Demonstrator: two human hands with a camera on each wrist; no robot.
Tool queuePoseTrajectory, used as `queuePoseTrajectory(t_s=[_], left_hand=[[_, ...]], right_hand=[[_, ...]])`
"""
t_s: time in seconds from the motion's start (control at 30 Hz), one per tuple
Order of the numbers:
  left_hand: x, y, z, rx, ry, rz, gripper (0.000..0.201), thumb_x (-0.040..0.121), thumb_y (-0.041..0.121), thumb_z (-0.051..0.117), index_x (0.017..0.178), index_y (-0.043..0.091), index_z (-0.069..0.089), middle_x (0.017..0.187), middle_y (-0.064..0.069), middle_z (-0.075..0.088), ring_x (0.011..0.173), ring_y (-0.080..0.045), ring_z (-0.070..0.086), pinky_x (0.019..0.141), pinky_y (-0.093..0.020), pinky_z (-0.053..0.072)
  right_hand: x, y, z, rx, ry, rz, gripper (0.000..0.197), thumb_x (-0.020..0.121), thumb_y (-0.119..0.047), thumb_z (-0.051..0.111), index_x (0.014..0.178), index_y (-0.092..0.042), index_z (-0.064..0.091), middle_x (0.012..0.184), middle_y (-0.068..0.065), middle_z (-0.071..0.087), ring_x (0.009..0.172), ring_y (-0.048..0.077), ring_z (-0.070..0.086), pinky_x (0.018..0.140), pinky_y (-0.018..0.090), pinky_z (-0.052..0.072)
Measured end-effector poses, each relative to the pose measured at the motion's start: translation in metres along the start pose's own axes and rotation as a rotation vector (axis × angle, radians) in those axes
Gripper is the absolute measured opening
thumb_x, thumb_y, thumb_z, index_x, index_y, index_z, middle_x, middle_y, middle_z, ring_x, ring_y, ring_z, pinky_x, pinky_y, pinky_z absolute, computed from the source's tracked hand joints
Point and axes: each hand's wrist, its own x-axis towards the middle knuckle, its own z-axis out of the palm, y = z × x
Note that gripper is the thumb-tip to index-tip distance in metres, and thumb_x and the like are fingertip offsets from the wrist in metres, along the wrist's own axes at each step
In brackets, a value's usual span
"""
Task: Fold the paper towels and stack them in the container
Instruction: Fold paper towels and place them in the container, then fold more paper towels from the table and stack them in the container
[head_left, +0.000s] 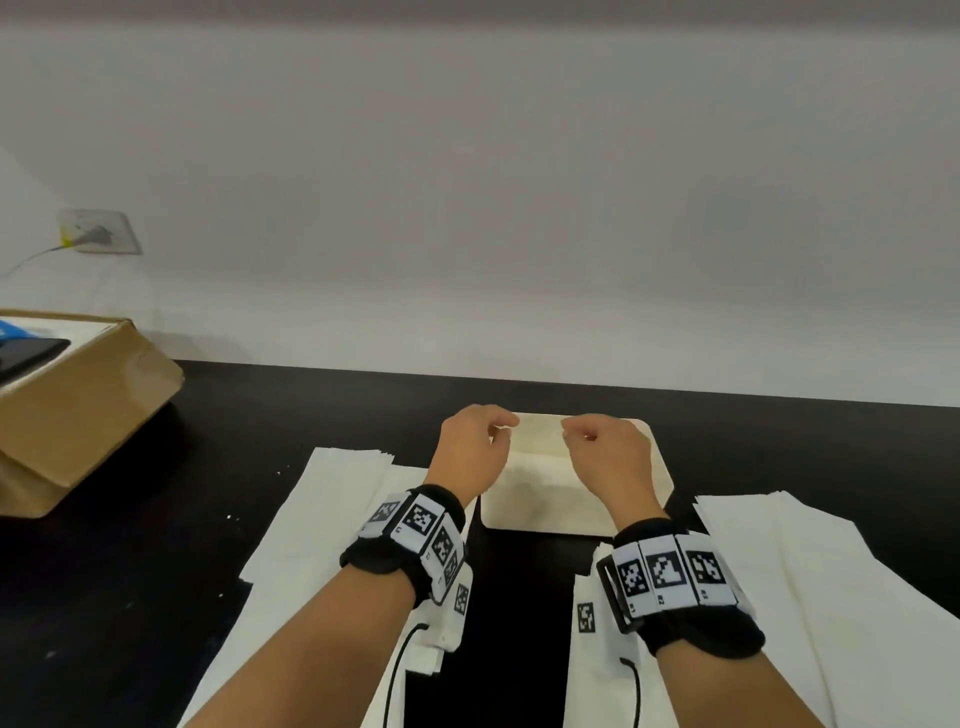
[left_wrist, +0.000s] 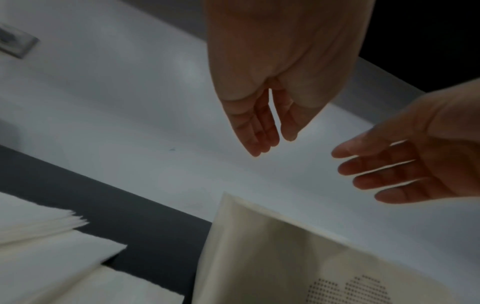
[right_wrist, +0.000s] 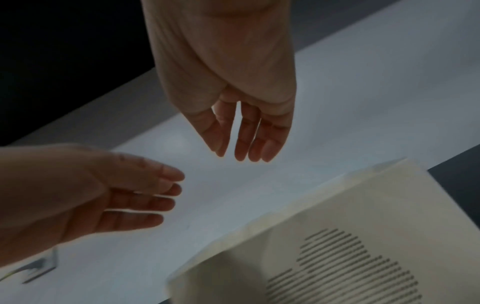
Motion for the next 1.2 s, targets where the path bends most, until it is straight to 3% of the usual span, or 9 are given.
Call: queuePoseTrajectory(t_s=[0.1,0.33,0.5,0.77,0.9,1.07,1.2], left_hand=[[-0.016,0.003,-0.018,-0.050,0.034,0.008,0.026,0.095,0.011,0.048,0.115,0.015,0.064,0.118,-0.001,0.062,0.091,-0.003,0.052,0.083,-0.011,0.037],[-0.063,-0.011,-0.050,-0.075,0.075,-0.025,0.025,0.094,0.011,0.048,0.115,0.014,0.063,0.115,-0.001,0.065,0.091,-0.004,0.054,0.080,-0.012,0.040],[-0.095,-0.029,-0.059,-0.034,0.055,-0.061,0.025,0.096,0.015,0.048,0.116,0.017,0.061,0.117,0.001,0.064,0.088,-0.004,0.053,0.074,-0.009,0.038],[-0.136,-0.081,-0.063,0.045,-0.021,-0.176,0.022,0.095,0.016,0.049,0.113,0.015,0.063,0.117,0.000,0.064,0.094,-0.011,0.058,0.082,-0.015,0.042],[-0.147,-0.108,-0.064,0.088,-0.064,-0.264,0.022,0.094,0.016,0.051,0.112,0.014,0.063,0.117,-0.002,0.065,0.100,-0.014,0.059,0.088,-0.019,0.044],[-0.154,-0.133,-0.067,0.289,-0.152,-0.443,0.044,0.091,0.030,0.056,0.131,0.015,0.046,0.133,-0.009,0.048,0.123,-0.023,0.047,0.102,-0.029,0.041],[-0.162,-0.139,-0.065,0.327,-0.195,-0.587,0.067,0.085,0.040,0.062,0.138,0.012,0.034,0.136,-0.011,0.039,0.128,-0.027,0.039,0.103,-0.032,0.041]], right_hand=[[-0.025,-0.020,0.012,0.045,-0.055,-0.052,0.029,0.096,-0.021,0.047,0.118,-0.017,0.066,0.127,0.000,0.062,0.120,0.017,0.053,0.104,0.025,0.037],[-0.088,-0.035,0.051,0.005,-0.269,-0.134,0.029,0.097,-0.021,0.047,0.119,-0.017,0.066,0.125,-0.001,0.064,0.116,0.015,0.056,0.096,0.020,0.037],[-0.112,-0.029,0.080,-0.001,-0.371,-0.049,0.031,0.096,-0.022,0.048,0.123,-0.017,0.063,0.129,-0.001,0.060,0.121,0.015,0.053,0.102,0.022,0.037],[-0.142,0.001,0.124,-0.018,-0.451,0.192,0.042,0.091,-0.016,0.052,0.133,-0.011,0.050,0.136,0.005,0.051,0.127,0.020,0.047,0.104,0.026,0.038],[-0.154,0.003,0.141,-0.051,-0.407,0.218,0.040,0.088,-0.022,0.057,0.126,-0.010,0.054,0.128,0.005,0.057,0.119,0.020,0.053,0.097,0.025,0.042],[-0.163,-0.011,0.156,-0.011,-0.441,0.296,0.050,0.082,-0.033,0.065,0.123,-0.007,0.051,0.123,0.007,0.056,0.111,0.022,0.057,0.083,0.026,0.047],[-0.165,-0.020,0.165,0.002,-0.484,0.355,0.067,0.073,-0.038,0.075,0.123,-0.008,0.044,0.120,0.006,0.056,0.105,0.021,0.058,0.076,0.025,0.050]])
